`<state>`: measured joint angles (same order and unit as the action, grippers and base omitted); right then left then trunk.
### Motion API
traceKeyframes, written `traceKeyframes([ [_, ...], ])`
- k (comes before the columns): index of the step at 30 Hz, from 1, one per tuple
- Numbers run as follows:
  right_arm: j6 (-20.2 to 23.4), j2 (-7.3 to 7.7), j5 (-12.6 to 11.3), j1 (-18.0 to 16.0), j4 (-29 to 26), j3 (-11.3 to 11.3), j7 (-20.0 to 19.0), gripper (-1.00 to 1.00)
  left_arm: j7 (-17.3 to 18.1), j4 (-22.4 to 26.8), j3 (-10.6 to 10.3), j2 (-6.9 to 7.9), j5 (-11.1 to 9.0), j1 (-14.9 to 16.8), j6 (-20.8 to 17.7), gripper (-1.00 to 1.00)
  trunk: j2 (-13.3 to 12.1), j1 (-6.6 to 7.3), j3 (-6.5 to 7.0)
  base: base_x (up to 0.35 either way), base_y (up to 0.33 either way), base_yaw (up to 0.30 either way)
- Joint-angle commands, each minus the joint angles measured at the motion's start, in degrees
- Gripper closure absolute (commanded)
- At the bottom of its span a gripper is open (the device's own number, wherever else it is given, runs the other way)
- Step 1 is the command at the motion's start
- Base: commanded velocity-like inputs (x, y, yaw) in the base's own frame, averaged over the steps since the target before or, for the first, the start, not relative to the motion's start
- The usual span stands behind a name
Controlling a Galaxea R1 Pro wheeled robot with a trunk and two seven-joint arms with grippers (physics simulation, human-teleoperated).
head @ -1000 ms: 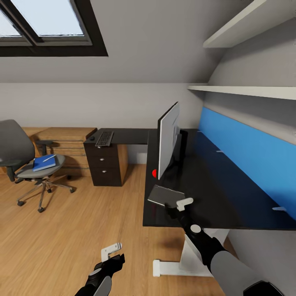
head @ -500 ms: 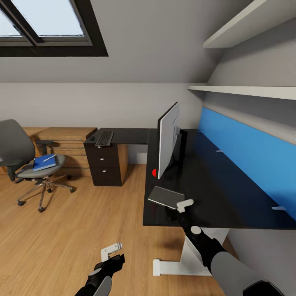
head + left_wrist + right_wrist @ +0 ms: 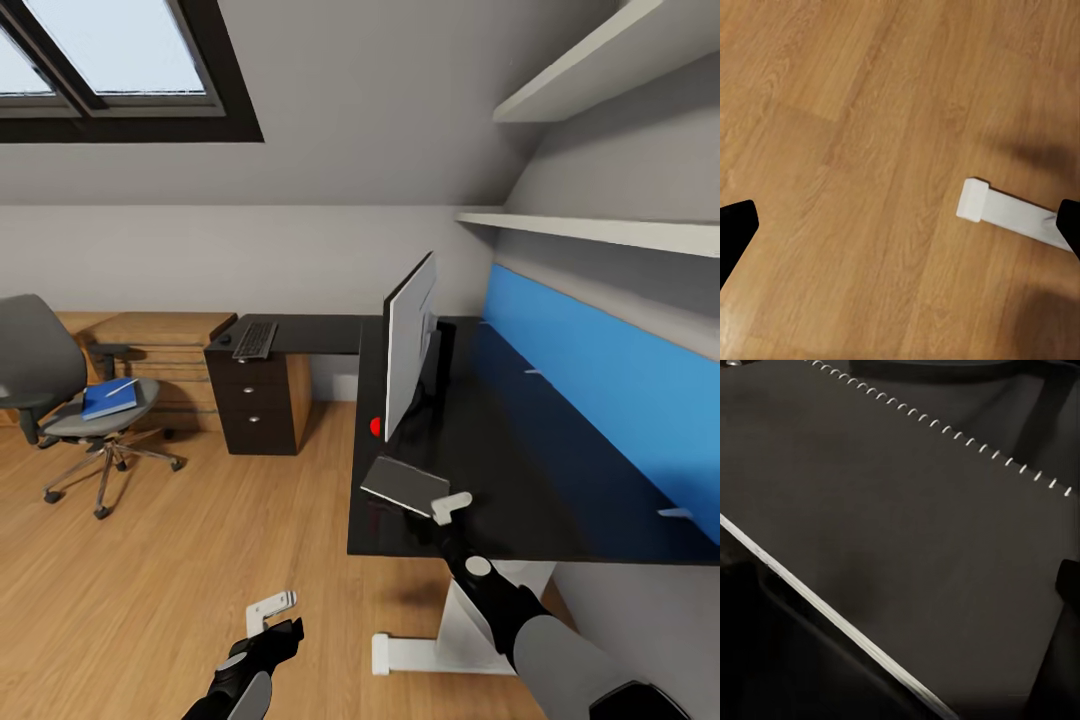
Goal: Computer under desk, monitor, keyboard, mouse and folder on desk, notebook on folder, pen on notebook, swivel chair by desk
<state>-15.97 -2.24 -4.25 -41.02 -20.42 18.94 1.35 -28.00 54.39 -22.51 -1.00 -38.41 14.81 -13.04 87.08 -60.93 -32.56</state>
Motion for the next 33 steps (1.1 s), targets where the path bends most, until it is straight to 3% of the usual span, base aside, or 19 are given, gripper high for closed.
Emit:
traceKeyframes([
  [1,-0.2,0.04,-0.5,0.0,0.4,0.3,0.1,-1.0,-0.4,0.1,-0.1,0.03,-0.4,0.0,-0.1,-1.0,-0.4,0.23,0.12,0.0,0.0,0.0],
  [7,-0.2,0.04,-0.6,0.0,0.3,0.3,0.1,-1.0,-0.4,0.1,-0.2,-0.05,-0.4,0.0,-0.1,-1.0,-2.8,1.54,1.19,0.0,0.0,0.0],
  [33,0.7,0.13,-1.0,0.0,-3.0,-0.3,0.3,-1.0,-0.4,0.1,0.0,0.03,-0.3,0.0,-0.1,-1.0,-2.8,1.54,1.19,0.0,0.0,0.0],
])
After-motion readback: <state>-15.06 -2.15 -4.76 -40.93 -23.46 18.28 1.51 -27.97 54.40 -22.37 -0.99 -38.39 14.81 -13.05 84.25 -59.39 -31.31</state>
